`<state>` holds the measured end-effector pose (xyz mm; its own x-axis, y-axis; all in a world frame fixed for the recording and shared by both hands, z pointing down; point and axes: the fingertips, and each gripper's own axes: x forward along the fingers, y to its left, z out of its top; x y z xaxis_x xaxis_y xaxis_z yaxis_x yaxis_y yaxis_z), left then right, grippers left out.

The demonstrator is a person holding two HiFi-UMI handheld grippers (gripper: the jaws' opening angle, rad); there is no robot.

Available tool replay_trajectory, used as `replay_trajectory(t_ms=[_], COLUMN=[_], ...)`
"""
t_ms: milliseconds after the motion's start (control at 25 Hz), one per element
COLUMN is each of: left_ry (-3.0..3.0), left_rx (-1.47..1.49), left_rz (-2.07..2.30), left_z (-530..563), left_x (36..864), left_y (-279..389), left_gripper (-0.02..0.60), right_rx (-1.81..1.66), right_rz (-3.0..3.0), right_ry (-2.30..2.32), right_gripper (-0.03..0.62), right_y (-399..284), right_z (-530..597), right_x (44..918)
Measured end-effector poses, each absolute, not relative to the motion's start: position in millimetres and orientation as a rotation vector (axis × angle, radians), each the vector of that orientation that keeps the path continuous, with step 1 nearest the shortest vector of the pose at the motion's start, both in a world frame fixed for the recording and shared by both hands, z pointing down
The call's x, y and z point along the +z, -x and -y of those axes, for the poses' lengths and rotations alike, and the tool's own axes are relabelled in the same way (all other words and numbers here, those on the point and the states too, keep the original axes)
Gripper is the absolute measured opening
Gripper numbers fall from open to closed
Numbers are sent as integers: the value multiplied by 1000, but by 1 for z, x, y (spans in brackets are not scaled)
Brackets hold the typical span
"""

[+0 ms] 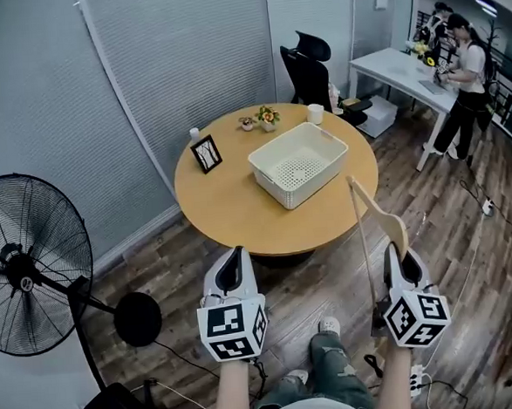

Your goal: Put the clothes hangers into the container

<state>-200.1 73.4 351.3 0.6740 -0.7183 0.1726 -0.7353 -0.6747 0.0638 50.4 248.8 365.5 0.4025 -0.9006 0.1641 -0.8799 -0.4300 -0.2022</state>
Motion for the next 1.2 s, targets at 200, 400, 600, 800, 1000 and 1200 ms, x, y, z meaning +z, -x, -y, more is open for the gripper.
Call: replay_trajectory(t_ms=[200, 400, 600, 800, 1000, 1200], left_ry=[-2738, -2700, -2667, -2626, -2585, -2560], left_rx=[195, 195, 180, 167, 161, 176], left_rz=[1253, 1321, 1393, 1464, 1513, 1532], left_z=[-46, -17, 11, 38, 55, 62], left_x=[352, 348, 343, 343, 349, 358], left_y=[164, 126, 92, 64, 39, 24], left_gripper=[2, 2, 2, 2, 2, 2], right_rx=[-374, -371, -361, -357, -359, -376], right_rz=[-1680, -1744, -1806, -1880, -1936, -1988], right_ry=[2535, 2490, 2454, 2413, 2378, 2355], right_gripper=[84, 84, 84, 84, 84, 84], right_y=[-93, -141, -185, -219, -245, -257], right_z=[-212, -167, -125, -85, -56, -39], right_x=[366, 359, 353, 352, 355, 364])
